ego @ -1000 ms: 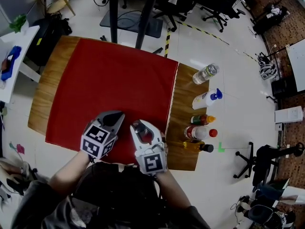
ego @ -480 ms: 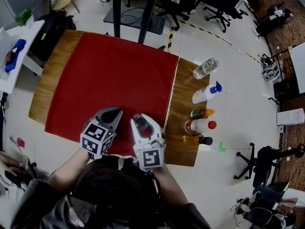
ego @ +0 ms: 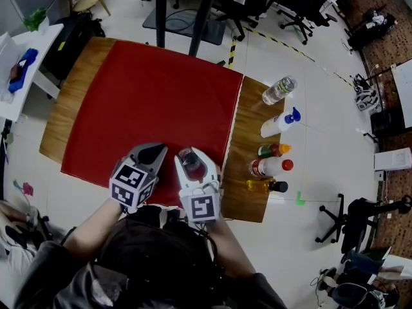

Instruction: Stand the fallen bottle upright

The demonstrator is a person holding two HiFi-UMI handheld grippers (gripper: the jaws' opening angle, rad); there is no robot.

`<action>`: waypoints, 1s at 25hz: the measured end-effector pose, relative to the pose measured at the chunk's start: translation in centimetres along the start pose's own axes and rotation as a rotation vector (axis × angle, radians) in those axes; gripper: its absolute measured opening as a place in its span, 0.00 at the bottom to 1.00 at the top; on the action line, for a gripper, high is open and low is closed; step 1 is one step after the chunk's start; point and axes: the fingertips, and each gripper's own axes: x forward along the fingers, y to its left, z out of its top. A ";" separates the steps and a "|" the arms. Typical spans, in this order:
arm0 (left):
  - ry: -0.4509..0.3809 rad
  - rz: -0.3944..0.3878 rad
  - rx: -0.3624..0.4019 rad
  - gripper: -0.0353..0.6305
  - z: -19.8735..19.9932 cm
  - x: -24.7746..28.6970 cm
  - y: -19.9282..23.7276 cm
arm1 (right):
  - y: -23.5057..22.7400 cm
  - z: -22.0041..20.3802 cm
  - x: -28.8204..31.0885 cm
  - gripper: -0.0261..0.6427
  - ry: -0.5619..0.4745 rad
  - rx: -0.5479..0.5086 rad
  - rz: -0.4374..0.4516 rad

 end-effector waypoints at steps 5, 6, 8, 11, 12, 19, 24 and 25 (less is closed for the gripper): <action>0.001 -0.005 0.004 0.11 -0.2 -0.3 -0.2 | 0.8 -0.2 0.1 0.33 0.008 -0.007 0.017; 0.001 -0.006 0.004 0.11 -0.2 -0.4 -0.3 | 0.9 -0.1 0.1 0.35 0.007 -0.005 0.015; -0.002 -0.006 0.006 0.11 0.0 -0.6 -0.4 | 0.6 0.2 -0.2 0.46 -0.012 0.024 -0.006; -0.009 -0.004 0.008 0.11 0.2 -0.9 -0.5 | 0.0 0.4 -0.7 0.53 -0.020 0.070 -0.040; -0.012 -0.002 0.008 0.11 0.2 -1.0 -0.4 | 0.1 0.2 -0.8 0.53 -0.013 0.070 -0.041; -0.033 0.022 0.002 0.11 0.5 -1.7 -0.5 | 0.3 -0.4 -1.4 0.53 0.001 0.065 -0.029; -0.061 0.054 0.004 0.11 1.0 -3.3 -1.2 | 1.0 -0.5 -3.4 0.53 -0.009 0.079 -0.017; -0.069 0.063 0.003 0.11 1.1 -3.8 -1.5 | 1.2 -0.7 -4.1 0.53 -0.008 0.082 -0.013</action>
